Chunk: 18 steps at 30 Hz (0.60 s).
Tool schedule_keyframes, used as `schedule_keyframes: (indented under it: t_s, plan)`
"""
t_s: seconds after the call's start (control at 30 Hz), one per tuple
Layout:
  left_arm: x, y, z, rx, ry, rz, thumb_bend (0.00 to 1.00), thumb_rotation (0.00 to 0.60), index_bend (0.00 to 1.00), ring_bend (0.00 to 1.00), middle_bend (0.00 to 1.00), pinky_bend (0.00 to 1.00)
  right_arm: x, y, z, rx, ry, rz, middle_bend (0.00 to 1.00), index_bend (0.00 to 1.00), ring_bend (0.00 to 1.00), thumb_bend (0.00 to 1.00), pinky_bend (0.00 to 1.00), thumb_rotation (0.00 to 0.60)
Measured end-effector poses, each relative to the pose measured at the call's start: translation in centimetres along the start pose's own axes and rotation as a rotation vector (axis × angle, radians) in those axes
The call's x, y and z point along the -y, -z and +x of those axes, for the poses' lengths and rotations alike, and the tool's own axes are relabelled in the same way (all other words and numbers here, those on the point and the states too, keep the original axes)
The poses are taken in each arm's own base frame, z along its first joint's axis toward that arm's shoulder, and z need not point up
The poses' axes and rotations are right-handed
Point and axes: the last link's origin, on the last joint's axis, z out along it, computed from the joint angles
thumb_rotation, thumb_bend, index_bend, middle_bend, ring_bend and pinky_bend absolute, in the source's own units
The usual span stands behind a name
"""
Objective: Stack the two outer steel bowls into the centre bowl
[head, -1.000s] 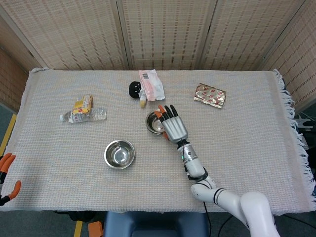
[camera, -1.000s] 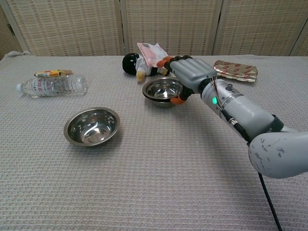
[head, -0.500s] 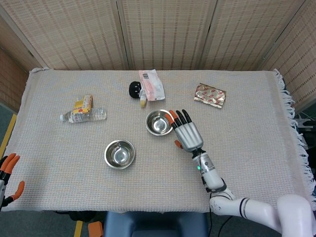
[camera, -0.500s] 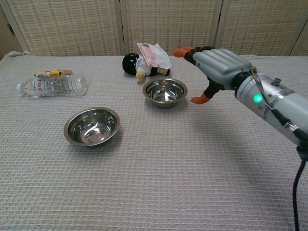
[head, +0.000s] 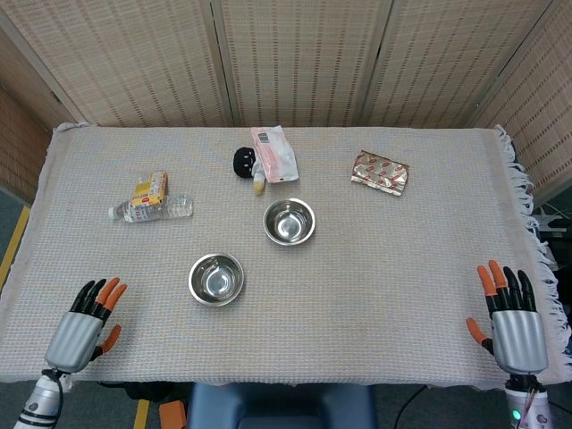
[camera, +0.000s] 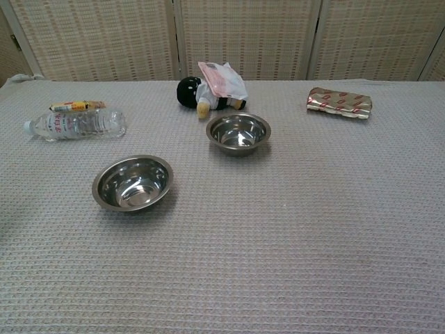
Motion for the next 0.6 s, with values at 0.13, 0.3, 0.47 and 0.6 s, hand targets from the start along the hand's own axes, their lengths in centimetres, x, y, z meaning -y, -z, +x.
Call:
schedule_keyframes:
  t_s: [0.13,0.3,0.47,0.6]
  plan:
    - [-3.7,-2.7,-2.3,0.046,-0.027,-0.085,0.43,0.600,0.03,0.00,0.00,0.06,-1.6,1.6,0.6,0.001,0.002,0.017,0.00,0.00,0.00,0.12,0.00,0.600]
    - [-6.7,-4.9,-3.4,0.039,-0.035,-0.161,0.43,0.600,0.07,0.00,0.00,0.06,-2.0,1.7,0.7,0.016,-0.007,0.009,0.00,0.00,0.00,0.12,0.00,0.600]
    - [-8.8,-6.9,-4.0,0.005,-0.059,-0.216,0.43,0.600,0.17,0.00,0.00,0.06,-2.2,1.6,0.4,0.057,-0.009,0.002,0.00,0.00,0.00,0.12,0.00,0.600]
    - [-9.8,-8.1,-4.6,-0.001,-0.077,-0.243,0.43,0.600,0.24,0.00,0.00,0.06,-2.3,1.4,0.2,0.086,-0.008,-0.008,0.00,0.00,0.00,0.12,0.00,0.600]
